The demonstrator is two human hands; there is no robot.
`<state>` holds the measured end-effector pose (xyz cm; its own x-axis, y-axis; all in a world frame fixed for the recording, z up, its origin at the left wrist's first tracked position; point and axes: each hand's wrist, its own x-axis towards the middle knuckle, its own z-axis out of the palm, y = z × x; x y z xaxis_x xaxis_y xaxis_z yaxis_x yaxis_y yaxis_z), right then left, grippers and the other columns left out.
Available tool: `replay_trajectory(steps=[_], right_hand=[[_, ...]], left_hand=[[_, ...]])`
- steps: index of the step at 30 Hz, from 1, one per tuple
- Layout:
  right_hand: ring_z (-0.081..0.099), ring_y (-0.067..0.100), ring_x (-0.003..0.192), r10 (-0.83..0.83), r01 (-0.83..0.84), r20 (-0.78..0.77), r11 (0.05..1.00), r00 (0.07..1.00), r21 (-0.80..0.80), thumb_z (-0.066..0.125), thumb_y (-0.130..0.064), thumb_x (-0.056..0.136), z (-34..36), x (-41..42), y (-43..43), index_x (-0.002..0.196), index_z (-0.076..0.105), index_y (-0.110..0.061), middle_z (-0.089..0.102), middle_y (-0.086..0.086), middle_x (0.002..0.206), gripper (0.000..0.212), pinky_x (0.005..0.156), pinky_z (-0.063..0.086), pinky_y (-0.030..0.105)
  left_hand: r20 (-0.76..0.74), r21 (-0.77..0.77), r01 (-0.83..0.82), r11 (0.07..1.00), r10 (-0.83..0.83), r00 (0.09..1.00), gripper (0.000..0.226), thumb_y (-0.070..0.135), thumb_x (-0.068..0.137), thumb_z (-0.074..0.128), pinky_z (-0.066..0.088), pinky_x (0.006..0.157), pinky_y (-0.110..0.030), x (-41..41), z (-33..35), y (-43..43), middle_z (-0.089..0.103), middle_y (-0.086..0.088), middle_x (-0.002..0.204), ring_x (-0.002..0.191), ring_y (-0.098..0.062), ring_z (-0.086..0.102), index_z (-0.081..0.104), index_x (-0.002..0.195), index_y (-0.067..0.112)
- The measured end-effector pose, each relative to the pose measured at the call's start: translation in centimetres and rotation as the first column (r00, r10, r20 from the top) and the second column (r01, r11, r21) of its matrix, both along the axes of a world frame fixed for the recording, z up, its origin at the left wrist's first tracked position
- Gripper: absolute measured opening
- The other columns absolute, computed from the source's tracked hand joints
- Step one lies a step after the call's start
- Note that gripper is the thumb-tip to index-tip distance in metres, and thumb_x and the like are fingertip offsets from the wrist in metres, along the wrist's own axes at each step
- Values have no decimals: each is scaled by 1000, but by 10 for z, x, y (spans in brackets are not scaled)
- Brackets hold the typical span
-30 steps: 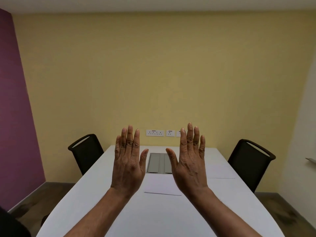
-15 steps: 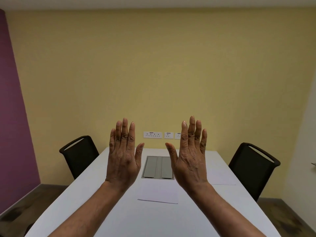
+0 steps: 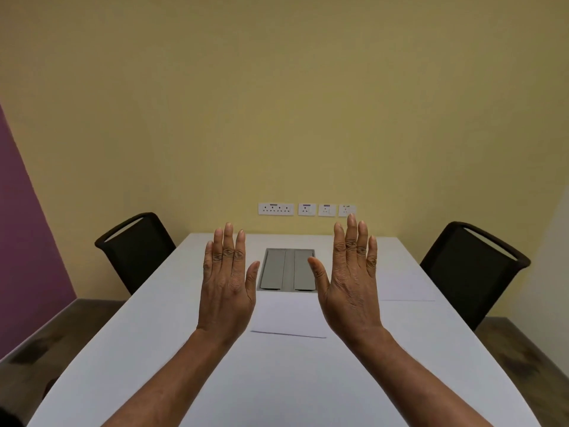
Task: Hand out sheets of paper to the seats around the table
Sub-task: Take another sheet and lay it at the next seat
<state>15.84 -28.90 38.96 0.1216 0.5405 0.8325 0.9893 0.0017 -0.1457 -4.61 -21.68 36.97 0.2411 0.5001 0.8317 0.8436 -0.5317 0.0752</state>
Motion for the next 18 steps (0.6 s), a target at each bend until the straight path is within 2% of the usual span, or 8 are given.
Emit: replay_trajectory(steps=[13, 18], right_hand=[[-4, 27, 154, -129, 110, -53, 957, 990, -268, 29, -52, 103, -106, -18, 104, 158, 13, -12, -3, 9, 167, 69, 122, 11, 54], [-6, 25, 154, -143, 106, -71, 922, 987, -372, 27, -51, 103, -160, -4, 130, 157, 16, -12, -3, 8, 167, 67, 122, 10, 52]], left_hand=[[-99, -276, 43, 960, -73, 992, 59, 35, 104, 29, 19, 122, -49, -29, -108, 124, 8, -12, 165, 153, -26, 2, 13, 155, 11], [-84, -380, 34, 924, -71, 994, 57, 36, 104, 27, 19, 122, -48, -20, -163, 151, 13, -12, 164, 153, -25, 4, 19, 154, 9]])
